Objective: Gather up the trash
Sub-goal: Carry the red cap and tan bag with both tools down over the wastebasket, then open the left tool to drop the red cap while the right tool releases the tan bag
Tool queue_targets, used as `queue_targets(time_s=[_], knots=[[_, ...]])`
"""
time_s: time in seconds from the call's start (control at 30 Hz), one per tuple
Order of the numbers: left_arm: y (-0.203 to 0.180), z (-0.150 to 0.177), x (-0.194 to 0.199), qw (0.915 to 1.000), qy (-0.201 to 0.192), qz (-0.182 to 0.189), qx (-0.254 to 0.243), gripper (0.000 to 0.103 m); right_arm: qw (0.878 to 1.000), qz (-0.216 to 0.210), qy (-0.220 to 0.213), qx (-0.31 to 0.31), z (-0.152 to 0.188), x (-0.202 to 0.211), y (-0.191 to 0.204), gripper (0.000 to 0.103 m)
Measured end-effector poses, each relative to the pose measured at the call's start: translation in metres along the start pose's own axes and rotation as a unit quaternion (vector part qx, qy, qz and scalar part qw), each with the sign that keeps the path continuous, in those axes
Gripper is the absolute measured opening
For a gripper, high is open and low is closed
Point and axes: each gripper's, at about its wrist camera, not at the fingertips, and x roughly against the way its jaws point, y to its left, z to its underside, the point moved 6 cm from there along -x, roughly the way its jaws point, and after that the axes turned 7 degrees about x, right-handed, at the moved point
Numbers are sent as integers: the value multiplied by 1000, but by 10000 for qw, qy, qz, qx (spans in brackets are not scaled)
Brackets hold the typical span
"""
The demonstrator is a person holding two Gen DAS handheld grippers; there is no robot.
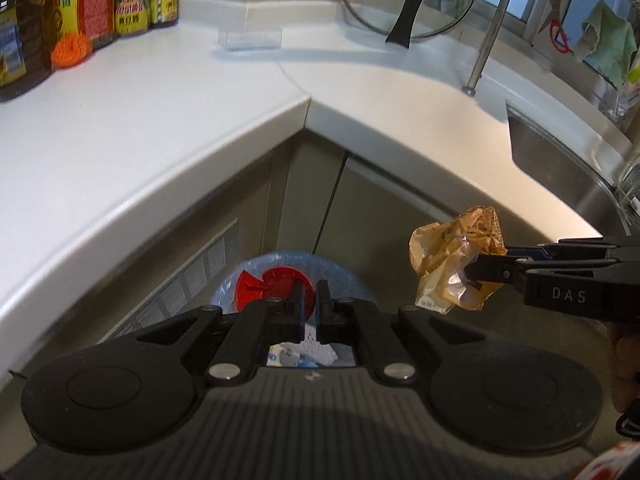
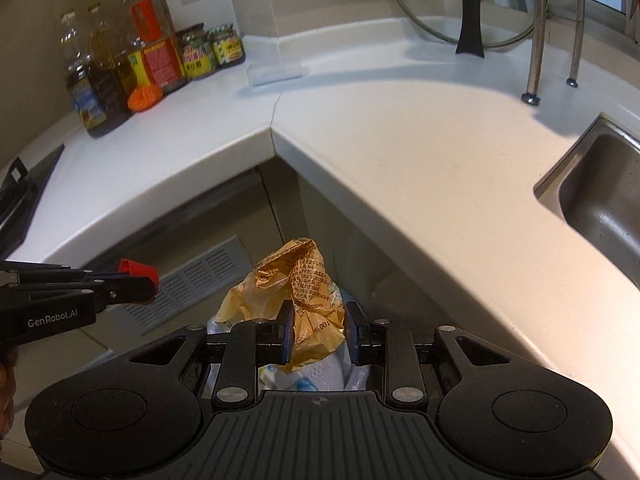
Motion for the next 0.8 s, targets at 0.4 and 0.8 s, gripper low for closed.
queue_targets(time_s=[0.4, 0.8], knots=[[18, 36, -34, 9980, 506, -252, 284, 3, 9983, -290, 494, 61, 33, -38, 8, 26], [29, 50, -71, 9957, 770, -338, 387, 3, 9971, -250, 716, -44, 45, -77, -2, 26]])
